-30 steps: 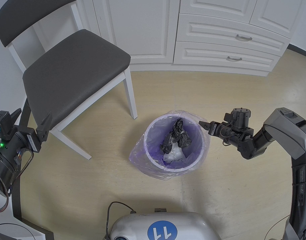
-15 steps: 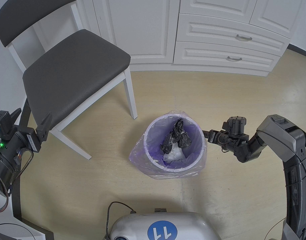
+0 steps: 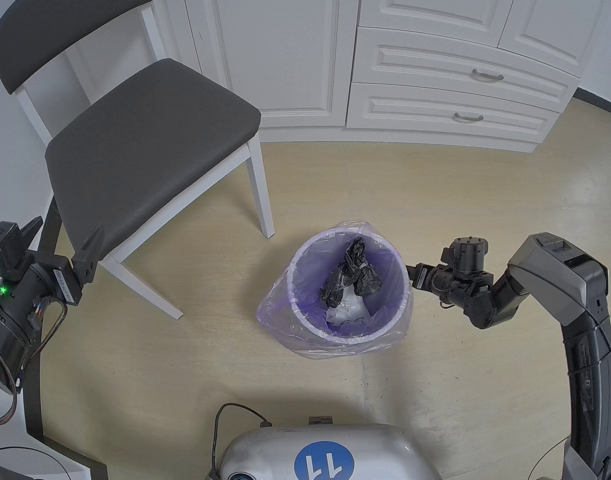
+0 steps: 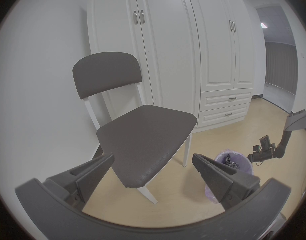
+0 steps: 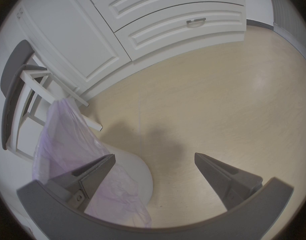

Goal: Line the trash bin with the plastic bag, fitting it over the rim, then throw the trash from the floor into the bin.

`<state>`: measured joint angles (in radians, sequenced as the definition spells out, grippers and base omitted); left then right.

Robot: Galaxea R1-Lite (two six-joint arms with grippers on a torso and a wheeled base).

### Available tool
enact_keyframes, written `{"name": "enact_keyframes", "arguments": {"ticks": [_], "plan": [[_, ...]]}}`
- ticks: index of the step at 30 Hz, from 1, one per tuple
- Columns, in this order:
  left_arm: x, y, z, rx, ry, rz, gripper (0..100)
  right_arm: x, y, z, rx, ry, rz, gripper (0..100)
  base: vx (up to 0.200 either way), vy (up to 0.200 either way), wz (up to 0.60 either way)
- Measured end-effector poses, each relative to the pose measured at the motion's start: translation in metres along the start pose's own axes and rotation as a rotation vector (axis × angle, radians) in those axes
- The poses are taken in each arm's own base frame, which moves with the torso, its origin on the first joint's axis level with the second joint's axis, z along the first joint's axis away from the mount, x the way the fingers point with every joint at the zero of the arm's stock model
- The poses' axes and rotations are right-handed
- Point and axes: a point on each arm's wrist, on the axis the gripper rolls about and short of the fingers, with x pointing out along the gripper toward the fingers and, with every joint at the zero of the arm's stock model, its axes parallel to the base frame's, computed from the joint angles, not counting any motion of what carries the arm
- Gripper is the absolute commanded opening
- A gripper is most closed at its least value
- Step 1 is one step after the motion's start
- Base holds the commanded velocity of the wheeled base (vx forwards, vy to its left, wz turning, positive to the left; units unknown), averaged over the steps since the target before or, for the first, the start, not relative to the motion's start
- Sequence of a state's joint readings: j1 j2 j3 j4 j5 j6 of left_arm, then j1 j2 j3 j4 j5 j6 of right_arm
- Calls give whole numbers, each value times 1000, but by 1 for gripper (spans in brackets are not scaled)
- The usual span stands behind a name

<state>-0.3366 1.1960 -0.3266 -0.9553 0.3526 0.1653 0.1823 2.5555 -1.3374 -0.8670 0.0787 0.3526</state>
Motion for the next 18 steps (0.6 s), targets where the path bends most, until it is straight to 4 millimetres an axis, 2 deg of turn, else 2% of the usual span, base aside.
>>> {"name": "enact_keyframes", "arguments": {"ticks": [10, 18], "plan": [[-2, 1, 2, -2, -11, 2, 100, -41, -1, 37, -31, -100, 7, 100, 0, 0, 0], [-6, 3, 6, -2, -33, 5, 100, -71, -8, 44, -114, -148, -7, 100, 0, 0, 0]]}}
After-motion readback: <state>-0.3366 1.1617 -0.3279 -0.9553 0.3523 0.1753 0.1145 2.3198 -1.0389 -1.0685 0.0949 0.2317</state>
